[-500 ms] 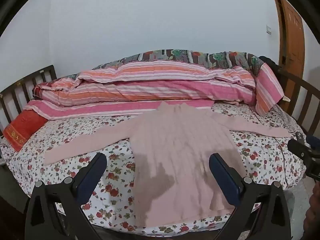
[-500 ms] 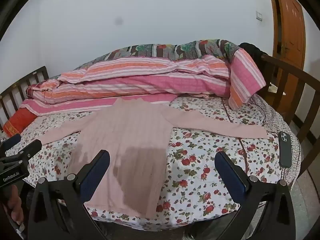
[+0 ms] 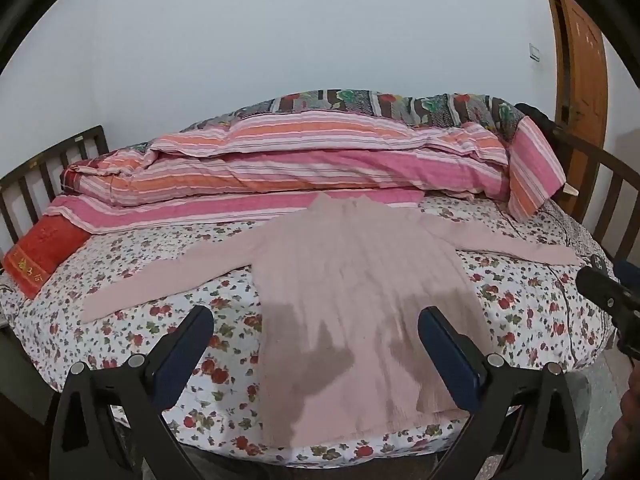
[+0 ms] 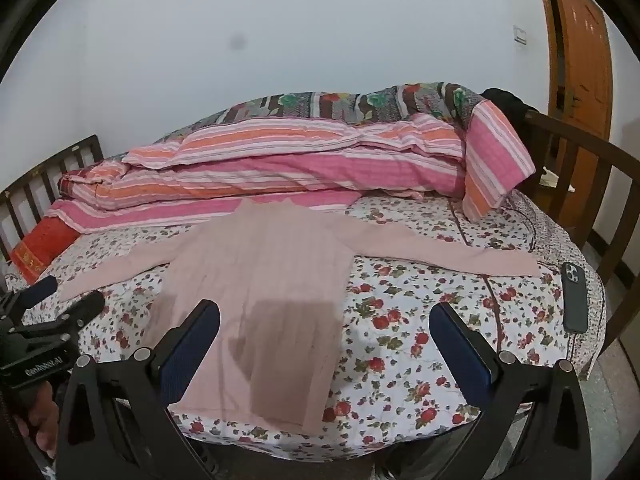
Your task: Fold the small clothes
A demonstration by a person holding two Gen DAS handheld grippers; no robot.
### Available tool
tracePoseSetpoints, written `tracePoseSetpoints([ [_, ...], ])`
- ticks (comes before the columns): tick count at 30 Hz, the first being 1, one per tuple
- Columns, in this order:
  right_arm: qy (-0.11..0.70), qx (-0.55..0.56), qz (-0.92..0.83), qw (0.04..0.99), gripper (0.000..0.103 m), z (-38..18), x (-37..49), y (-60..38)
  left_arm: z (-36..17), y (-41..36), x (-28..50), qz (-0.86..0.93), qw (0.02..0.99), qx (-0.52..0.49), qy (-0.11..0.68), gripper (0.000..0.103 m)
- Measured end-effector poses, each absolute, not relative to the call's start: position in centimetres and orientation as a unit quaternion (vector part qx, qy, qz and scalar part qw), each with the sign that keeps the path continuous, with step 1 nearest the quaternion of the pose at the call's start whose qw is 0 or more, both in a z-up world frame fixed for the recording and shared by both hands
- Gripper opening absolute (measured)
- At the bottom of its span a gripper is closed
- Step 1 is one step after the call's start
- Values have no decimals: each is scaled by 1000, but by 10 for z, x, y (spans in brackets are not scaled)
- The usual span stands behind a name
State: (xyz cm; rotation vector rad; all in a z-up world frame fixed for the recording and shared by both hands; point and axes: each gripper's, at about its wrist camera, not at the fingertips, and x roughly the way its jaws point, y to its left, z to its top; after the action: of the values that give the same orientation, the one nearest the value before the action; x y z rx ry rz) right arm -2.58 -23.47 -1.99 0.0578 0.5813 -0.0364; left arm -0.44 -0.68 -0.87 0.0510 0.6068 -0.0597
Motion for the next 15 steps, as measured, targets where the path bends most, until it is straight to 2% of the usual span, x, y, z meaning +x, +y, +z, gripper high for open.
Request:
tracePoseSetpoints([
  [15,286,17,-12,958,103,-23,-29,-222,-8,-6,-12,-29,955,18,296,103],
])
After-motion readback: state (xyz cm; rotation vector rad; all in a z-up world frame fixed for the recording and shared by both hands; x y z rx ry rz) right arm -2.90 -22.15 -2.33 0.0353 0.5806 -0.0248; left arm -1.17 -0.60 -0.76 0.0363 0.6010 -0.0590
